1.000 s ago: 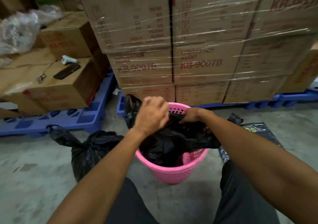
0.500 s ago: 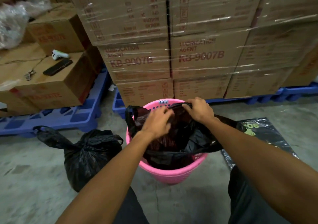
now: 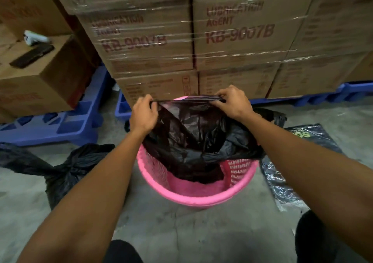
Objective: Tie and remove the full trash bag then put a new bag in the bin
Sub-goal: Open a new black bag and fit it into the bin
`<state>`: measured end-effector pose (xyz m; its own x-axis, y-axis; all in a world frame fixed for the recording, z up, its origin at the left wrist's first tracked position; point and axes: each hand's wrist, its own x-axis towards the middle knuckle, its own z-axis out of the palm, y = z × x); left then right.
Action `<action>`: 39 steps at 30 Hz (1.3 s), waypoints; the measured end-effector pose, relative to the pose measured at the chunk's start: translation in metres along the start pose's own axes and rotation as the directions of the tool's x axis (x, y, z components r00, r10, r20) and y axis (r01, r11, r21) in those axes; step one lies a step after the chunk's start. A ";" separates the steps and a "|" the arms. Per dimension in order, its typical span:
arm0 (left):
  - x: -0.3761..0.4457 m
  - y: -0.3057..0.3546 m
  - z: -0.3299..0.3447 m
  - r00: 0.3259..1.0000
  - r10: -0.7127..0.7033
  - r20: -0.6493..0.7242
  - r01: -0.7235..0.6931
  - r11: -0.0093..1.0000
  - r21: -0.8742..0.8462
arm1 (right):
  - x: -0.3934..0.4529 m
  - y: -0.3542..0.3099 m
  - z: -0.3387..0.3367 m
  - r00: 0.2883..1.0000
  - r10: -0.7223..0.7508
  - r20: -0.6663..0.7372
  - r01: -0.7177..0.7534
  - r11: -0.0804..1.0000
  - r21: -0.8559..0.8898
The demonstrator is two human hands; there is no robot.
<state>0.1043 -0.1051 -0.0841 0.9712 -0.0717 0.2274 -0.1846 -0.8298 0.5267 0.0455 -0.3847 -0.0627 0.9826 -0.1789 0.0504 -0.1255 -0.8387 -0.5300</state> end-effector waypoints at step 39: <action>-0.063 -0.012 -0.031 0.767 -0.393 0.508 0.633 0.596 -0.494 | -0.051 0.019 -0.011 0.949 0.136 0.283 -0.182 0.973 0.144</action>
<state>0.0407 -0.0733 -0.0795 0.8936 -0.0105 -0.4487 0.4301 -0.2660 0.8627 -0.0085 -0.3971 -0.0665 0.9547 -0.1382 -0.2637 -0.2812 -0.7093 -0.6464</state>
